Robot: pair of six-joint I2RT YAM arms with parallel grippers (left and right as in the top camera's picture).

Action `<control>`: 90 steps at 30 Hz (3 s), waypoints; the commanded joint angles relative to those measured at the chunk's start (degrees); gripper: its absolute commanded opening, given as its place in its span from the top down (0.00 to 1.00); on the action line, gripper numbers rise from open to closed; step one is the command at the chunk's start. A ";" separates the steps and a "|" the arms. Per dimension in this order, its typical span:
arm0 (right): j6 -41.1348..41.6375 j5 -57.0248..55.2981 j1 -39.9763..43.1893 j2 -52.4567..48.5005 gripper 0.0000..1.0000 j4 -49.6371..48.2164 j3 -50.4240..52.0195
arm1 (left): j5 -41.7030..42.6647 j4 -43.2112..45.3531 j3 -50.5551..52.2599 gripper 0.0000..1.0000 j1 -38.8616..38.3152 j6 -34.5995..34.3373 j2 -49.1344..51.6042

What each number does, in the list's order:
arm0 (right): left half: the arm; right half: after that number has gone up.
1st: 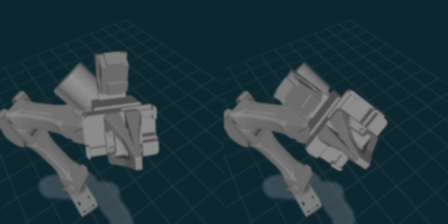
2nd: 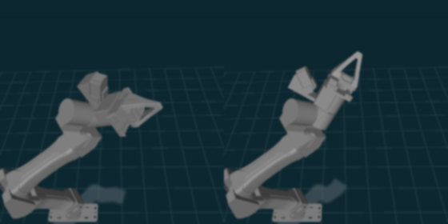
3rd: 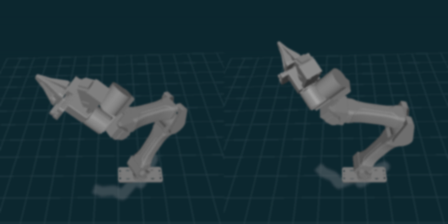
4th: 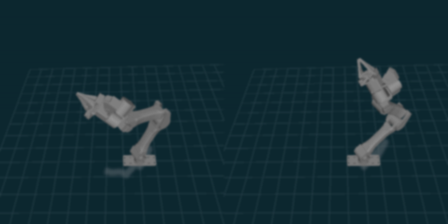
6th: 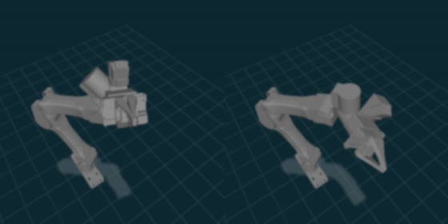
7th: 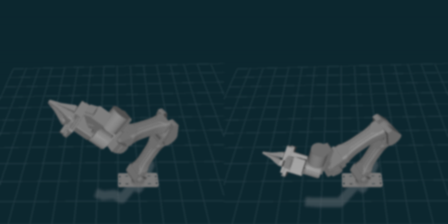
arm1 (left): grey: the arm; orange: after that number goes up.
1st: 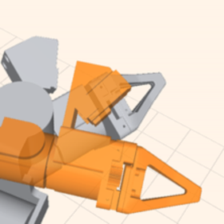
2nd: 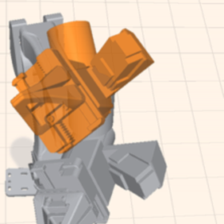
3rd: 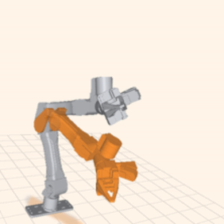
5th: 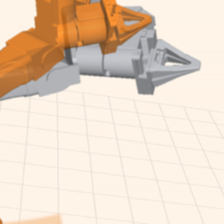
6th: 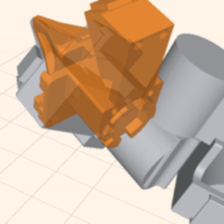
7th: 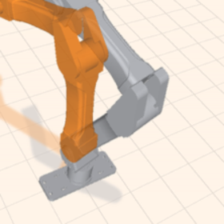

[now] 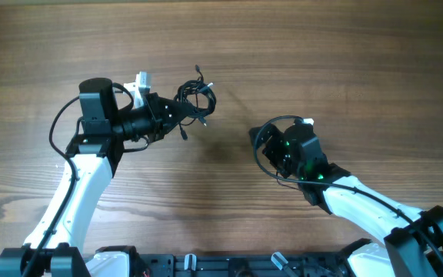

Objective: Untangle cables

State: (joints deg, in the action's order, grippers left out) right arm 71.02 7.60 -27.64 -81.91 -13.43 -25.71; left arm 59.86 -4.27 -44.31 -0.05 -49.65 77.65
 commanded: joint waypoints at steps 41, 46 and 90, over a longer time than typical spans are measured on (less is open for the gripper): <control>-44.26 54.29 24.76 2.32 0.00 -15.41 -7.02 | 2.08 -11.19 -0.92 0.96 -9.40 54.77 1.14; -52.15 58.42 24.26 2.29 0.01 -6.80 -18.95 | 3.56 -11.54 -0.92 0.96 -14.29 55.36 1.11; -38.07 26.71 11.63 2.21 0.96 29.29 -22.27 | -18.86 -4.87 -0.92 0.07 -19.82 0.98 1.11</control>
State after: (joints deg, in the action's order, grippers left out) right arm 21.56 35.46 -16.03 -80.09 17.45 -47.72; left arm 42.00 -9.72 -44.31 -16.67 -38.81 78.70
